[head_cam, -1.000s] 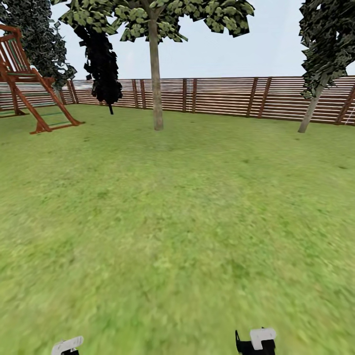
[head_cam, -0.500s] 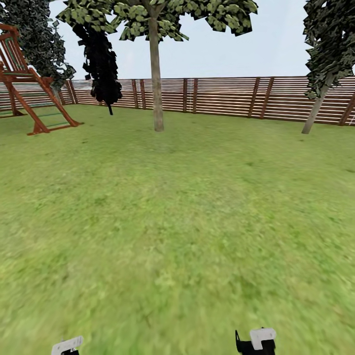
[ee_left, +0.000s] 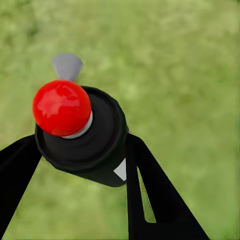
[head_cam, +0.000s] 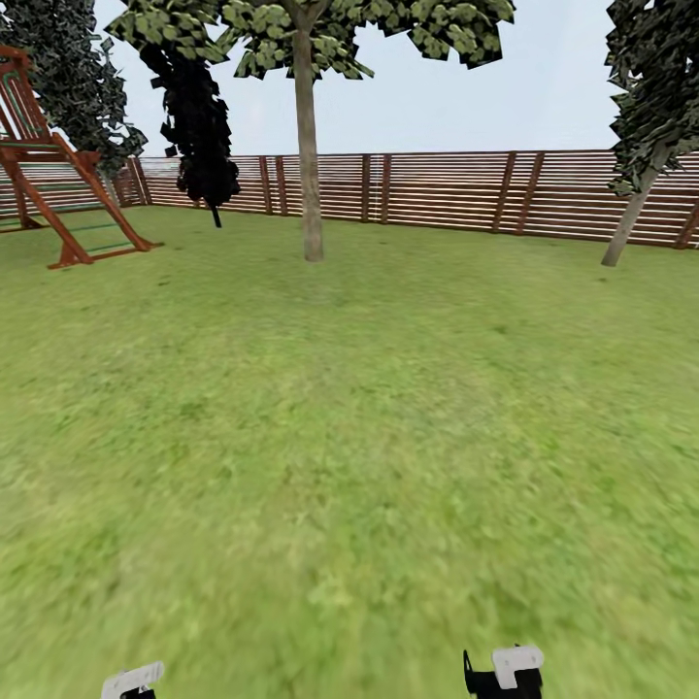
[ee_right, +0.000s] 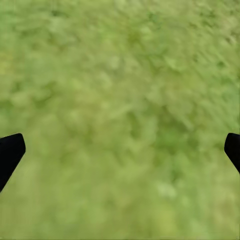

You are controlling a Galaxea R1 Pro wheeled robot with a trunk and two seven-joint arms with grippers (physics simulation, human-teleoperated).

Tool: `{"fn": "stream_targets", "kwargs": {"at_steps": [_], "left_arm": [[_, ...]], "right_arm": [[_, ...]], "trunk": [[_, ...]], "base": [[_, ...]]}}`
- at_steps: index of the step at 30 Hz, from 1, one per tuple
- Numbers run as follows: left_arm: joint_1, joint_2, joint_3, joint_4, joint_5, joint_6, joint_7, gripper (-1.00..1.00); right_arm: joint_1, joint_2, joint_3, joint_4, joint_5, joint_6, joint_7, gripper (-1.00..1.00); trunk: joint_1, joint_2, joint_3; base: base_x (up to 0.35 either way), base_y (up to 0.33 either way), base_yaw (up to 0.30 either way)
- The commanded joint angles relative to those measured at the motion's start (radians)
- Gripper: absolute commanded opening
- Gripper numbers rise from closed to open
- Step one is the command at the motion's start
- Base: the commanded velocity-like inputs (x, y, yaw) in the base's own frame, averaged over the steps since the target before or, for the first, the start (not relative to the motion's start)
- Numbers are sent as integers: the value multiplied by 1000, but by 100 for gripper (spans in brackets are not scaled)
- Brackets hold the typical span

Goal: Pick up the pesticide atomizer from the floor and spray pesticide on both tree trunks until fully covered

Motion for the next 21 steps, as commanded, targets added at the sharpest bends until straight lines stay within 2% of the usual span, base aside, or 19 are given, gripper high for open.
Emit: {"fn": "stream_targets", "kwargs": {"at_steps": [1,21], "left_arm": [[-1,0,9,1,-6,-3,-6,-100],[-1,1,9,1,-6,-3,-6,-100]], "right_arm": [[-1,0,-5,1,11,-2,-7,100],[-1,0,-5,1,11,-2,-7,100]], "trunk": [[0,0,-1],[0,0,-1]], "base": [[338,70,0],[338,70,0]]}}
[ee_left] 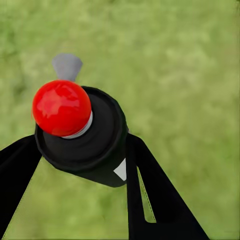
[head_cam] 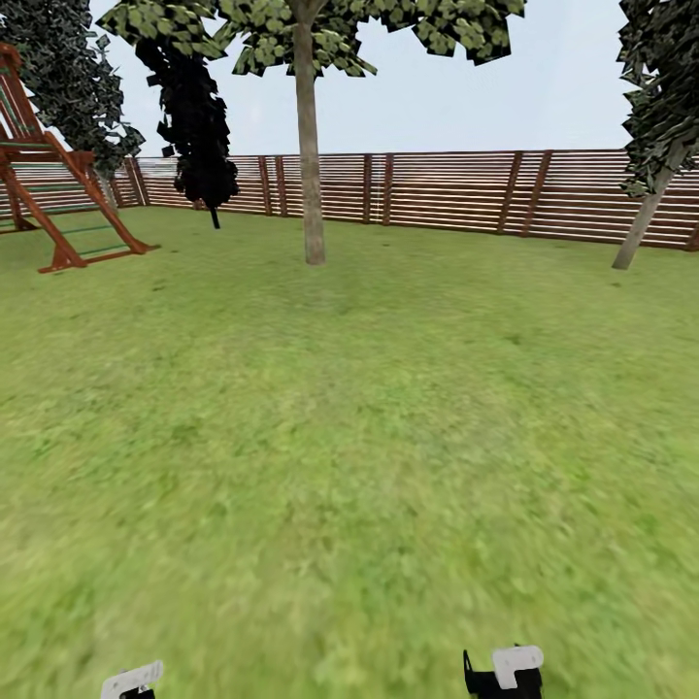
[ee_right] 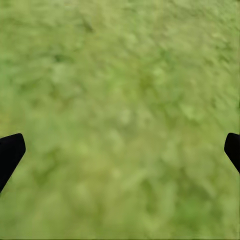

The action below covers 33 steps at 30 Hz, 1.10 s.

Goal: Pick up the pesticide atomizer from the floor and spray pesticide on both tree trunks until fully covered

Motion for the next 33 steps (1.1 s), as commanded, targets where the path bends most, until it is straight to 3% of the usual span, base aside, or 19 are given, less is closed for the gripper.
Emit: {"fn": "stream_targets", "kwargs": {"at_steps": [1,33], "left_arm": [[-1,0,9,1,-6,-3,-6,-100],[-1,0,9,1,-6,-3,-6,-100]], "right_arm": [[-1,0,-5,1,11,-2,-7,100],[-1,0,-5,1,11,-2,-7,100]], "trunk": [[0,0,-1],[0,0,-1]], "base": [[338,71,0],[338,71,0]]}}
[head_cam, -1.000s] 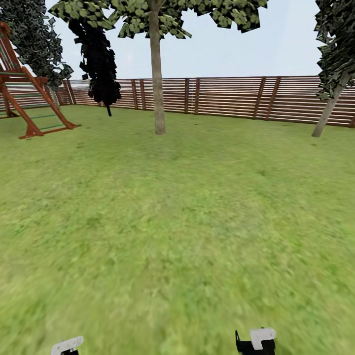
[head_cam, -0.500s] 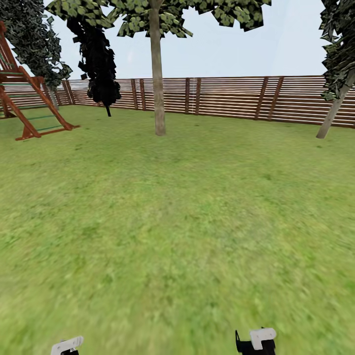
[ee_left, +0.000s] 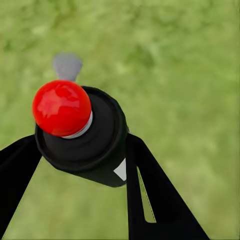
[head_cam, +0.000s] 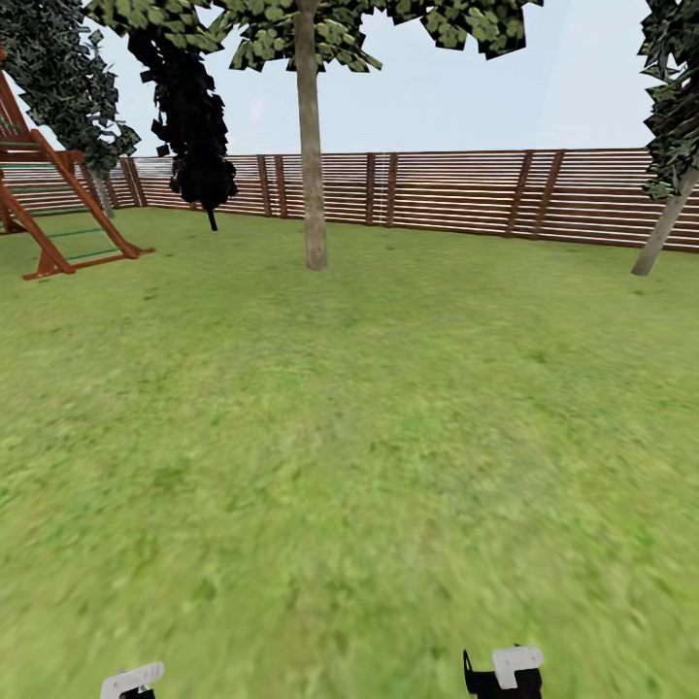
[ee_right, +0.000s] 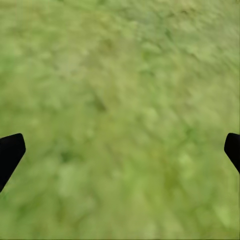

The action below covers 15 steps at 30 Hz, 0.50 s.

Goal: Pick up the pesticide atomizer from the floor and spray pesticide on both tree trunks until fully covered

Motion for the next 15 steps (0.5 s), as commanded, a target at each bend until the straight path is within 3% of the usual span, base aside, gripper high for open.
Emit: {"fn": "stream_targets", "kwargs": {"at_steps": [1,15], "left_arm": [[-1,0,9,1,-6,-3,-6,-100],[-1,0,9,1,-6,-3,-6,-100]], "right_arm": [[-1,0,-5,1,11,-2,-7,100],[-1,0,-5,1,11,-2,-7,100]], "trunk": [[0,0,-1],[0,0,-1]], "base": [[338,71,0],[338,71,0]]}}
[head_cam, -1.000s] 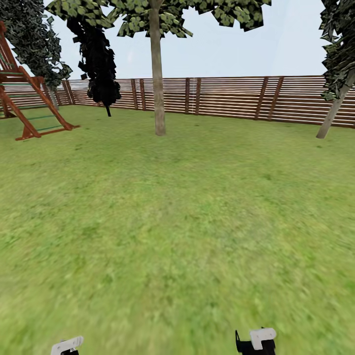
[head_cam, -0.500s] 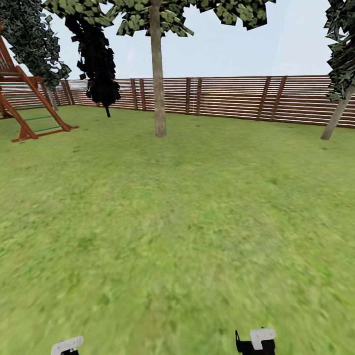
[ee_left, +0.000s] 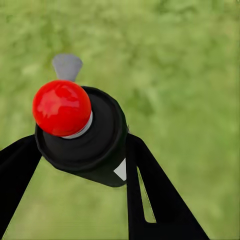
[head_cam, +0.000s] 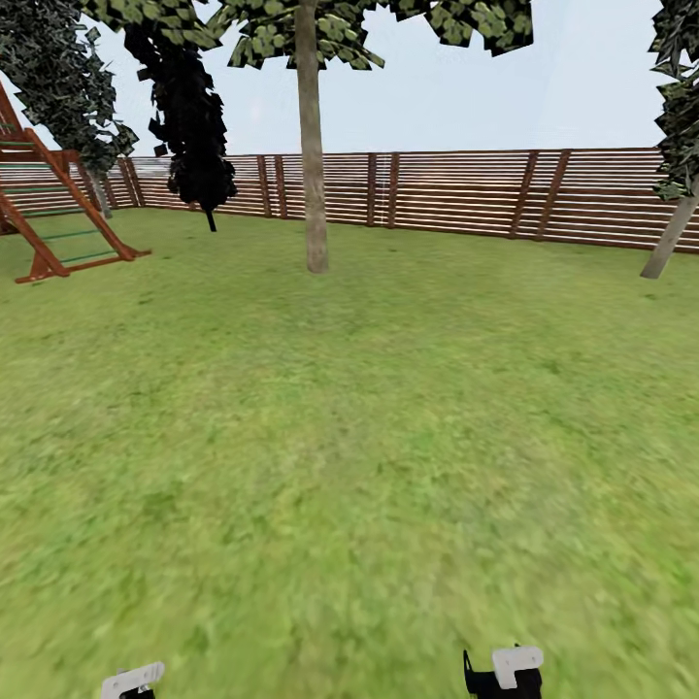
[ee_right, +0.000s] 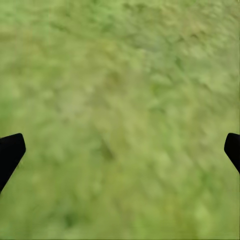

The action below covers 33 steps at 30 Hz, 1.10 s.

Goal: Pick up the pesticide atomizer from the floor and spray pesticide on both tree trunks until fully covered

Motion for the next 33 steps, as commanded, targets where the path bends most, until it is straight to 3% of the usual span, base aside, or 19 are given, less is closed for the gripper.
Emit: {"fn": "stream_targets", "kwargs": {"at_steps": [1,33], "left_arm": [[-1,0,9,1,-6,-3,-6,-100],[-1,0,9,1,-6,-3,-6,-100]], "right_arm": [[-1,0,-5,1,11,-2,-7,100],[-1,0,-4,1,11,-2,-7,100]], "trunk": [[0,0,-1],[0,0,-1]], "base": [[338,71,0],[338,71,0]]}}
